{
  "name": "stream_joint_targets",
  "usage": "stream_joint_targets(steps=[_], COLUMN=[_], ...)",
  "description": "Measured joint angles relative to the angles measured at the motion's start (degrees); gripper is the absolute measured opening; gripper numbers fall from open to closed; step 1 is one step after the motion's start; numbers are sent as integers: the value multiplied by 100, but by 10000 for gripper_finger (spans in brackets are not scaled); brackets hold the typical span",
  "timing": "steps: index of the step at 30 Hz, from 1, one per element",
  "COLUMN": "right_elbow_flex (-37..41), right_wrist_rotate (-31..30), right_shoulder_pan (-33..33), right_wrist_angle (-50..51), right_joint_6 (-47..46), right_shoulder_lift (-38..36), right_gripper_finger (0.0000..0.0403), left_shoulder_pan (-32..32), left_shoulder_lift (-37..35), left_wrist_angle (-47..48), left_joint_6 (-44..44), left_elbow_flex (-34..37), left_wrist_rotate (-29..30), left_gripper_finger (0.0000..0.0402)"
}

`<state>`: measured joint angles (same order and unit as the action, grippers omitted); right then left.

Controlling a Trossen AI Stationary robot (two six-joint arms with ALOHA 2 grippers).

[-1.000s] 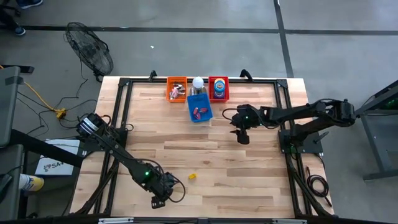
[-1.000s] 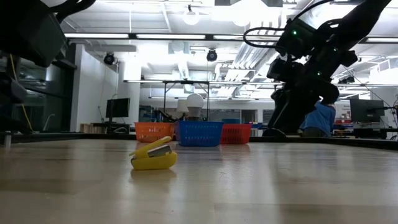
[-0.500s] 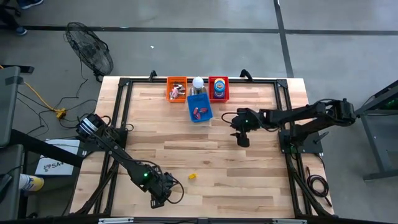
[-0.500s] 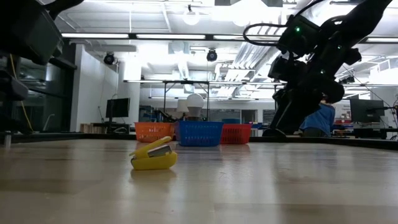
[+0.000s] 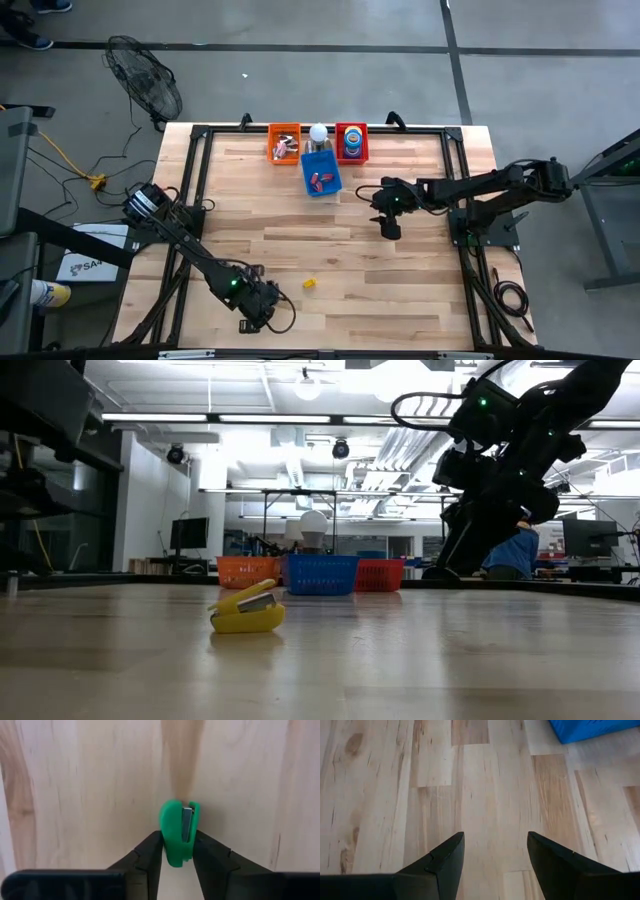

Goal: Pick and place Stapler, Stapler remover, tape
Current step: Put the green stapler into the blue basket

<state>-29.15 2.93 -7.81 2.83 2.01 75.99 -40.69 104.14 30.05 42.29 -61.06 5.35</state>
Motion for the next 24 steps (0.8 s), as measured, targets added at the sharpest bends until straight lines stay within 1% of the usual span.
stream_joint_targets(steps=[5, 10, 12, 13, 16, 18, 20, 22, 24], right_elbow_flex=[0, 0, 0, 0, 0, 0, 0, 0, 0], right_wrist_rotate=[1, 1, 1, 1, 1, 1, 1, -10, -165], right_shoulder_pan=[0, 0, 0, 0, 0, 0, 0, 0, 0], right_wrist_angle=[-2, -2, -1, -2, -2, -4, -15, -47, -63], right_joint_6=[-81, -204, -204, -204, -206, -206, -206, -175, -84], right_shoulder_lift=[0, 0, 0, 0, 0, 0, 0, 0, 0], right_gripper_finger=[208, 208, 208, 208, 208, 208, 208, 208, 208], left_shoulder_pan=[2, 4, 4, 4, 68, 186, 398, 694, 1072], left_shoulder_lift=[2, 4, 7, 9, 37, 50, 41, 37, 37], left_wrist_angle=[-53, -75, -77, -99, -35, 130, 154, 233, 283], left_joint_6=[-649, -700, -761, -768, -782, -773, -747, -782, -945], left_elbow_flex=[-2, -9, -13, -13, -2, 22, 15, 11, 11], left_wrist_rotate=[76, 304, 497, 749, 1758, 2391, 2820, 3123, 3435], left_gripper_finger=[97, 95, 88, 81, 54, 50, 50, 50, 50])
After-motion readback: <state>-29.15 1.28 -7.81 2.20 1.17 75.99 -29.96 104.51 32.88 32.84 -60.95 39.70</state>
